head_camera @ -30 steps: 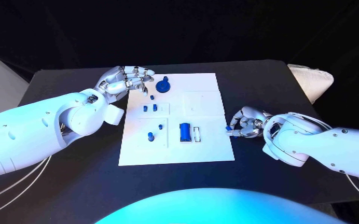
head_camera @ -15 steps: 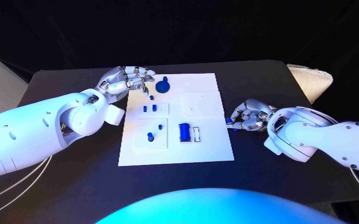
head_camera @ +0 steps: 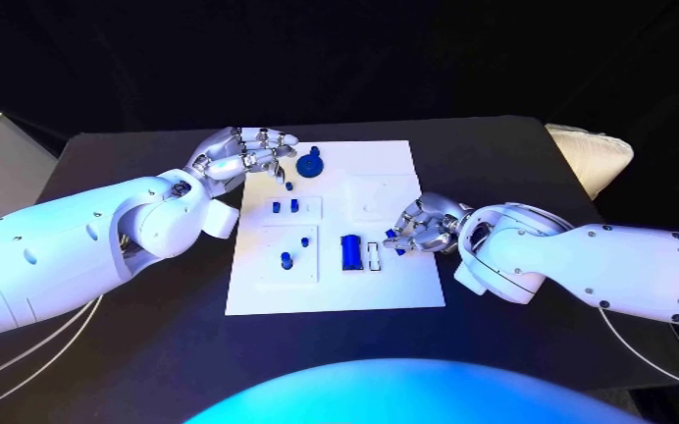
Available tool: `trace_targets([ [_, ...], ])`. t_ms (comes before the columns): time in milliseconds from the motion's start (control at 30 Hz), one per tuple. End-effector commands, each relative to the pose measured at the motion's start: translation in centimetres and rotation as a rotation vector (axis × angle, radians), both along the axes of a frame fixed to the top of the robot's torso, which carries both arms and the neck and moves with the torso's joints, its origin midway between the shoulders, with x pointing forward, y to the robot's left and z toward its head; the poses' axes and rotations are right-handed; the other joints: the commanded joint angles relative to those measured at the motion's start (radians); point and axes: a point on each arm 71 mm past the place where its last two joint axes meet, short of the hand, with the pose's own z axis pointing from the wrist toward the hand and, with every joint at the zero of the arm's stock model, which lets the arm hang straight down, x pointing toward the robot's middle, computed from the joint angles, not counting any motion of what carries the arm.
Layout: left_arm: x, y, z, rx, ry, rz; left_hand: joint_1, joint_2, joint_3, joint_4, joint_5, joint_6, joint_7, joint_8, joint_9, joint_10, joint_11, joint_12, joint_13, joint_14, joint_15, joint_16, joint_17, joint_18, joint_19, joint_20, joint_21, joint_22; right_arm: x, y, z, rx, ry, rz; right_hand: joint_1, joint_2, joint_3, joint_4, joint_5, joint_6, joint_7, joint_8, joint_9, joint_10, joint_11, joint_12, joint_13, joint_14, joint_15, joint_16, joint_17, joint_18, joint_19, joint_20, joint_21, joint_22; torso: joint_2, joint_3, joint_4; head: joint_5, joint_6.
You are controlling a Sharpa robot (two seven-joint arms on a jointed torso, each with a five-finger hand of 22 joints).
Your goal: Assemble the parts on the task board
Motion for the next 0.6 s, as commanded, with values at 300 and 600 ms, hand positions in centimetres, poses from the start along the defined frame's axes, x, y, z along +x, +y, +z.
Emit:
trace_targets([
  [300,-0.1,-0.2,0.1,-0.014,0.004,-0.018,0.009,-0.001,0.0,0.004,0.002,-0.001,0.003,-0.004,-0.001,0.006,0.0,-0.007,-0.001,0.001,0.003,-0.002,0.001,0.016,0.008,0.001,-0.004,-0.001,-0.2,1.7,-0.8,-0.019,0.063,0.037,-0.046,-0.008,0.017,0.0,-0.003,0.022,-0.012,0.029,0.024,0.104,-0.006,0.007,0.263,0.104,-0.004,0.004,0.263,-0.006,0.08,-0.005,0.003,0.232,0.0,0.0006,-0.0011,0.005,-0.005],
  [600,-0.2,-0.2,0.0,-0.014,0.006,-0.021,0.009,0.0,0.0,0.006,0.002,-0.001,0.003,-0.004,-0.001,0.006,0.0,-0.007,-0.001,0.0,0.003,-0.002,0.001,0.015,0.009,0.001,-0.005,-0.002,-0.2,2.3,-0.9,-0.018,0.066,0.044,-0.072,-0.013,0.02,0.0,-0.002,0.024,-0.013,0.036,0.027,0.104,-0.006,0.007,0.263,0.104,-0.005,0.004,0.263,-0.007,0.081,-0.005,0.009,0.234,0.001,0.0005,-0.0014,0.006,-0.006],
])
